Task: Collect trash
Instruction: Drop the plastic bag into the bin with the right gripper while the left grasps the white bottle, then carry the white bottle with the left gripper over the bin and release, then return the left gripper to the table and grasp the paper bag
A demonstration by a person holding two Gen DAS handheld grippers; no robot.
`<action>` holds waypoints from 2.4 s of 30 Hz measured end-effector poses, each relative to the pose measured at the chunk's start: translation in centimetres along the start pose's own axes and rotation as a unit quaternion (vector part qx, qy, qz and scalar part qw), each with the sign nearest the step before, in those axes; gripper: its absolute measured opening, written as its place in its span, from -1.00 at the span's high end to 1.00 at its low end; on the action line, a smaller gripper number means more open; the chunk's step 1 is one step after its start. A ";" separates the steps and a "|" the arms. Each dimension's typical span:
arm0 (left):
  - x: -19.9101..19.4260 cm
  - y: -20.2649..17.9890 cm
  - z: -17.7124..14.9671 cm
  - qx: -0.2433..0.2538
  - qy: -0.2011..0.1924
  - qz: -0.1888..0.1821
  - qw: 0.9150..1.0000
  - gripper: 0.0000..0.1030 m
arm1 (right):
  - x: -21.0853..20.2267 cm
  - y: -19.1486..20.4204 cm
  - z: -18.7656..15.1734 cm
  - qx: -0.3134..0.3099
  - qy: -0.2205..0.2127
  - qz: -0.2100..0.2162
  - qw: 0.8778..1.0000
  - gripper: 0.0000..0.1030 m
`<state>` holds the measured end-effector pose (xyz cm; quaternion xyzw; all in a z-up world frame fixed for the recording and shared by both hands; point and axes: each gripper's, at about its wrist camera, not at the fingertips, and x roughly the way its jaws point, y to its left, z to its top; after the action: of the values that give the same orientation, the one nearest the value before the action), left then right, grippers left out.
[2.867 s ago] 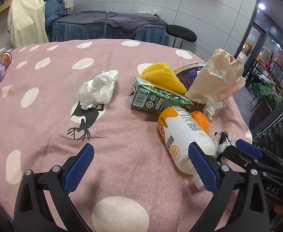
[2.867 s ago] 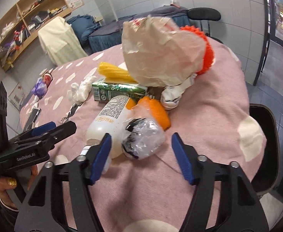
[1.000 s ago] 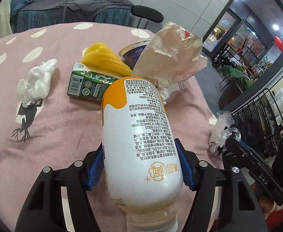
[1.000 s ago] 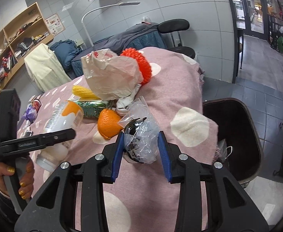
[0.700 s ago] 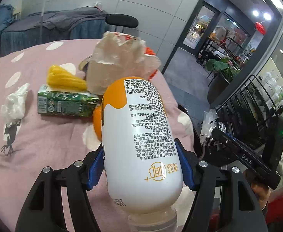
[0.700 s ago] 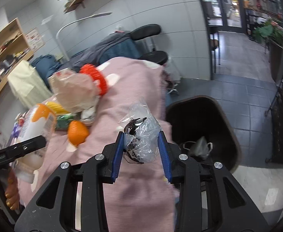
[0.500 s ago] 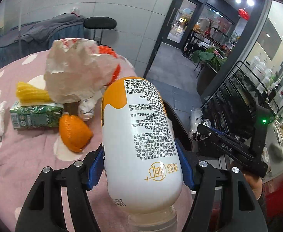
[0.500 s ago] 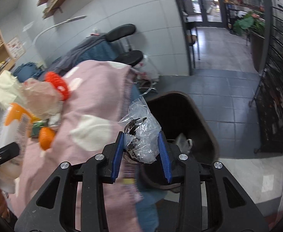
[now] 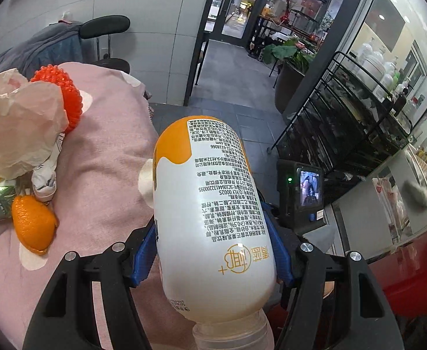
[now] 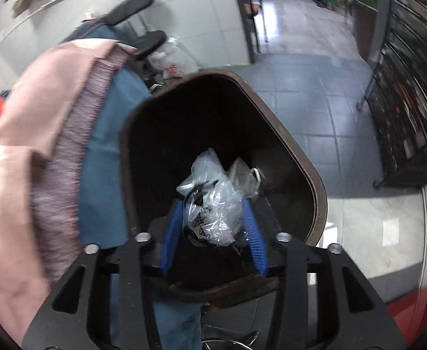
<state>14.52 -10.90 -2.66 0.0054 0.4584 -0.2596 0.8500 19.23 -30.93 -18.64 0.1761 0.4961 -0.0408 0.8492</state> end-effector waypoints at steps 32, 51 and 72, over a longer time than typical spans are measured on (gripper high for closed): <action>13.1 -5.7 2.1 0.040 0.148 0.021 0.988 -0.26 | -8.2 -7.7 -4.1 0.112 -0.060 -0.047 0.991 -0.50; 18.3 -4.8 2.7 0.033 0.201 0.049 0.978 -0.63 | -10.4 -8.4 -4.3 0.124 -0.079 -0.044 0.988 -0.62; 6.1 -5.1 2.7 0.059 0.024 0.046 0.997 -0.78 | -12.3 -5.8 -3.7 0.096 -0.102 -0.034 0.990 -0.66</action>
<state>17.06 -18.59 -4.72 0.0829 0.4616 -0.2466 0.8481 8.48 -36.42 -11.25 0.2342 0.4067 -0.1348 0.8727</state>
